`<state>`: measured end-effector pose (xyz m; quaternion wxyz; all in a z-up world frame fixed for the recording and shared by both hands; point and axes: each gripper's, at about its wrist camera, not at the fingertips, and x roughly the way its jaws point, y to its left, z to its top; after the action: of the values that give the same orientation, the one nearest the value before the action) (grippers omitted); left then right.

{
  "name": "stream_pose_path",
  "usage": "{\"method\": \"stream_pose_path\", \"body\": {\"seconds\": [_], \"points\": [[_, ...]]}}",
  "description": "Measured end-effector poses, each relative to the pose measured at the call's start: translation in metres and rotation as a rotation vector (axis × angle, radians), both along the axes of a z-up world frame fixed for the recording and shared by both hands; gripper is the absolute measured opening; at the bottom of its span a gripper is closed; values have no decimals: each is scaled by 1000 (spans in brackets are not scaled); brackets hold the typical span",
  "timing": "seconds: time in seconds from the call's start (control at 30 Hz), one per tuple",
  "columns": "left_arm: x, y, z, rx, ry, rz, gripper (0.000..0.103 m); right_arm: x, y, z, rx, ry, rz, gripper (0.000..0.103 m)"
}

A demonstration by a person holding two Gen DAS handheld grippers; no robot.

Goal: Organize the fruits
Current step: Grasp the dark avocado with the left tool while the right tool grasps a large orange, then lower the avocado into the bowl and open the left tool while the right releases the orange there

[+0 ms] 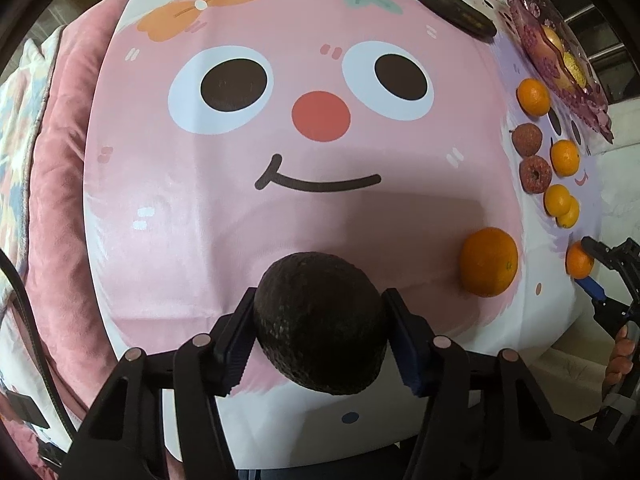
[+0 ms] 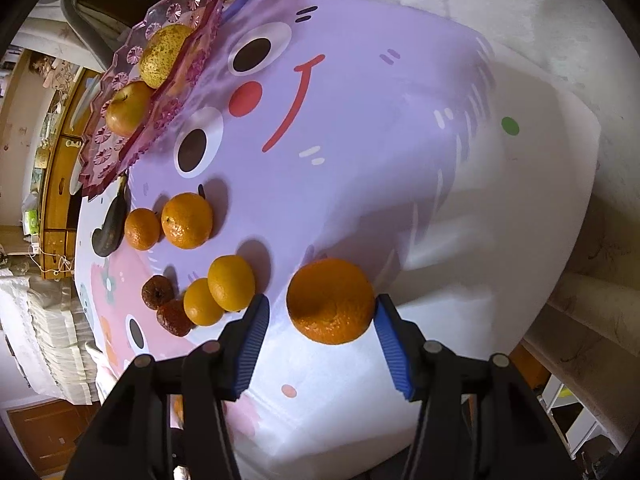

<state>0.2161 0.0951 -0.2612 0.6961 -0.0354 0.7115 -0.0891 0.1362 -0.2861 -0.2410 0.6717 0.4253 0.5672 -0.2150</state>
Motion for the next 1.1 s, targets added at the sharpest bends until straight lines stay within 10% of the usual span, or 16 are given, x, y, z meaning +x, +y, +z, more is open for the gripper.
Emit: {"method": "stream_pose_path", "body": {"seconds": [0.57, 1.1], "points": [[11, 1, 28, 30, -54, 108, 58, 14, 1, 5, 67, 46, 172, 43], [28, -75, 126, -67, -188, 145, 58, 63, -19, 88, -80, -141, 483, 43]]}}
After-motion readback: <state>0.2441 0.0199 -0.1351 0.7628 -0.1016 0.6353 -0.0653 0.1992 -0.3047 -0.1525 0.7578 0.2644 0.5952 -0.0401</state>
